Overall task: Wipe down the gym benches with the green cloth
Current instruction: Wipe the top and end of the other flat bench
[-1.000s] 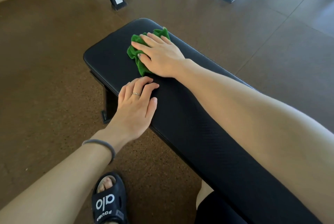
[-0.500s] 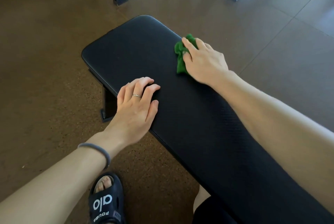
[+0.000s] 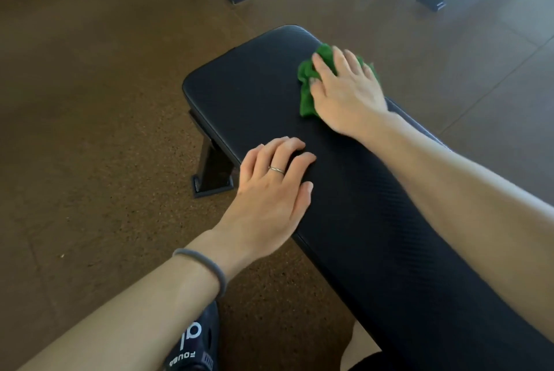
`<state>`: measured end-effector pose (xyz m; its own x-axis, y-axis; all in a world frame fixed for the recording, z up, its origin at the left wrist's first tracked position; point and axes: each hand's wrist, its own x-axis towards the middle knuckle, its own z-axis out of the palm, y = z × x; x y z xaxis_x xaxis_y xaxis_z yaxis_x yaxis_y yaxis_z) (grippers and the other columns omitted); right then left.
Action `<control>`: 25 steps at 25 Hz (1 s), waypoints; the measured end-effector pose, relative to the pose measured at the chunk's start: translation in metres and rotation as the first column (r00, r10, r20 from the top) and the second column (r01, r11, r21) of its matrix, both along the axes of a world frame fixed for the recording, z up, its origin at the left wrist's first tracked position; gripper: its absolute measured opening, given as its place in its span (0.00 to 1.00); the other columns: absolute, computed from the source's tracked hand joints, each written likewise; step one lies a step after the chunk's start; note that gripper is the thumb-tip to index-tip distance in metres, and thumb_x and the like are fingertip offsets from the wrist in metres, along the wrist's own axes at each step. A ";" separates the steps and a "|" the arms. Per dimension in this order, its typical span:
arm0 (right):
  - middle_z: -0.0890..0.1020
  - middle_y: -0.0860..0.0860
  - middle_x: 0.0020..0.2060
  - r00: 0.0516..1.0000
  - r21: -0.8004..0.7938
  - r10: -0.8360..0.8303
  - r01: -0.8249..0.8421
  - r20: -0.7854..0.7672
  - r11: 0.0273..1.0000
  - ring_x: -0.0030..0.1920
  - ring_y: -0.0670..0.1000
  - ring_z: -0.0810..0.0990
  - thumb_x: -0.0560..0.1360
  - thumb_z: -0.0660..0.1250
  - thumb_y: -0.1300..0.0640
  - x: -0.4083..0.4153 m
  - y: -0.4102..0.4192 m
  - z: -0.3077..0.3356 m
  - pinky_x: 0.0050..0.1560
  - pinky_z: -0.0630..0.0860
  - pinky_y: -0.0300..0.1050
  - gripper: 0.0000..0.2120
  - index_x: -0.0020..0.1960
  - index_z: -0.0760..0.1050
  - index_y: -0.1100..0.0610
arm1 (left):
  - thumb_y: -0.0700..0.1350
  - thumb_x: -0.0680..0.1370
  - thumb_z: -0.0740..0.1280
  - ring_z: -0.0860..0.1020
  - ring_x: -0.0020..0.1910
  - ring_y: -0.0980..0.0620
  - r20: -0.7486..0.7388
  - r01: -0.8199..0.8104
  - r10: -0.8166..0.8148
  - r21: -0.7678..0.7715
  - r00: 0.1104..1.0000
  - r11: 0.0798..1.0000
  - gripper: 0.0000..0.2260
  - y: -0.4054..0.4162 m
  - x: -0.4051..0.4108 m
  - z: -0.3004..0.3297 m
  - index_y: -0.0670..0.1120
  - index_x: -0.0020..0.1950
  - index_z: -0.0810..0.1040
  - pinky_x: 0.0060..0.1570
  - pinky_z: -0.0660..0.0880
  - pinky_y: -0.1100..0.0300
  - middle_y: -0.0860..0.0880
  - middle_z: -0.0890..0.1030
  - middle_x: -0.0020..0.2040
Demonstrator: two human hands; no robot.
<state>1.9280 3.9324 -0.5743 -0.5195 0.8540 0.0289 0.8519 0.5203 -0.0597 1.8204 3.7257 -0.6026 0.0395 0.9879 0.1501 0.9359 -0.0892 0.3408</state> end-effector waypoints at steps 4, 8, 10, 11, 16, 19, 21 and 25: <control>0.52 0.53 0.84 0.950 -0.054 0.312 -0.310 0.018 0.949 0.84 0.55 0.48 0.87 0.45 0.45 -0.082 -0.004 0.009 0.82 0.48 0.59 0.26 0.84 0.53 0.48 | 0.53 0.85 0.53 0.61 0.78 0.49 0.013 0.084 -0.084 -0.034 0.996 0.996 0.21 -0.001 -0.003 0.003 0.48 0.76 0.68 0.79 0.54 0.49 0.49 0.66 0.76; 0.57 0.53 0.83 0.919 0.017 0.394 -0.394 -0.013 0.919 0.83 0.56 0.53 0.85 0.44 0.44 -0.025 -0.077 0.003 0.81 0.54 0.62 0.28 0.83 0.57 0.48 | 0.49 0.83 0.58 0.71 0.65 0.48 0.079 -0.176 0.170 0.082 0.982 0.981 0.15 -0.014 -0.077 0.018 0.45 0.66 0.74 0.69 0.68 0.51 0.45 0.74 0.65; 0.54 0.52 0.84 0.920 -0.003 0.391 -0.391 0.017 0.920 0.84 0.54 0.50 0.85 0.44 0.44 0.011 -0.112 0.000 0.82 0.51 0.60 0.28 0.84 0.55 0.48 | 0.50 0.86 0.54 0.67 0.69 0.47 0.369 -0.558 0.537 -0.058 0.758 0.828 0.17 -0.009 -0.115 0.027 0.45 0.73 0.68 0.68 0.64 0.54 0.44 0.68 0.72; 0.54 0.51 0.84 0.909 -0.013 0.415 -0.415 0.035 0.910 0.84 0.54 0.49 0.85 0.44 0.44 0.015 -0.114 0.000 0.82 0.51 0.60 0.28 0.84 0.54 0.47 | 0.52 0.87 0.52 0.63 0.75 0.50 0.487 -0.600 0.630 -0.240 0.605 0.763 0.21 -0.001 -0.122 0.027 0.47 0.79 0.62 0.69 0.59 0.59 0.47 0.63 0.78; 0.53 0.52 0.84 0.945 -0.041 0.326 -0.325 0.016 0.945 0.84 0.54 0.47 0.86 0.45 0.45 -0.079 -0.053 0.013 0.82 0.49 0.61 0.27 0.84 0.51 0.46 | 0.55 0.87 0.52 0.72 0.69 0.55 0.833 -0.486 0.546 -0.443 0.087 0.754 0.22 0.042 -0.084 0.006 0.62 0.82 0.58 0.69 0.70 0.53 0.53 0.71 0.76; 0.52 0.55 0.84 0.942 -0.005 0.334 -0.334 0.024 0.943 0.84 0.57 0.48 0.86 0.48 0.46 -0.067 -0.092 0.007 0.81 0.52 0.63 0.28 0.84 0.53 0.49 | 0.51 0.88 0.52 0.74 0.62 0.60 0.840 -0.515 0.543 -0.460 0.011 0.723 0.21 0.041 -0.092 0.000 0.60 0.81 0.63 0.60 0.73 0.62 0.55 0.72 0.72; 0.54 0.56 0.84 0.893 0.042 0.448 -0.450 0.044 0.892 0.83 0.58 0.50 0.84 0.53 0.47 -0.025 -0.141 -0.001 0.81 0.53 0.64 0.29 0.84 0.55 0.50 | 0.52 0.86 0.53 0.75 0.65 0.58 0.840 -0.504 0.543 -0.461 0.020 0.730 0.20 0.036 -0.100 -0.002 0.62 0.78 0.67 0.64 0.75 0.56 0.56 0.75 0.72; 0.57 0.56 0.83 0.873 0.049 0.486 -0.488 0.037 0.872 0.83 0.58 0.53 0.83 0.55 0.50 -0.048 -0.128 -0.004 0.80 0.55 0.63 0.29 0.83 0.57 0.50 | 0.49 0.87 0.54 0.84 0.55 0.56 0.871 -0.465 0.479 -0.470 -0.109 0.750 0.16 0.033 -0.101 -0.002 0.57 0.71 0.76 0.52 0.82 0.60 0.55 0.85 0.59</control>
<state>1.8797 3.8047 -0.5784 -0.8702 0.4900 0.0515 0.4905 0.8714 -0.0026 1.7194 3.7590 -0.6046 -0.5959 0.6911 -0.4090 -0.3596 0.2257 0.9054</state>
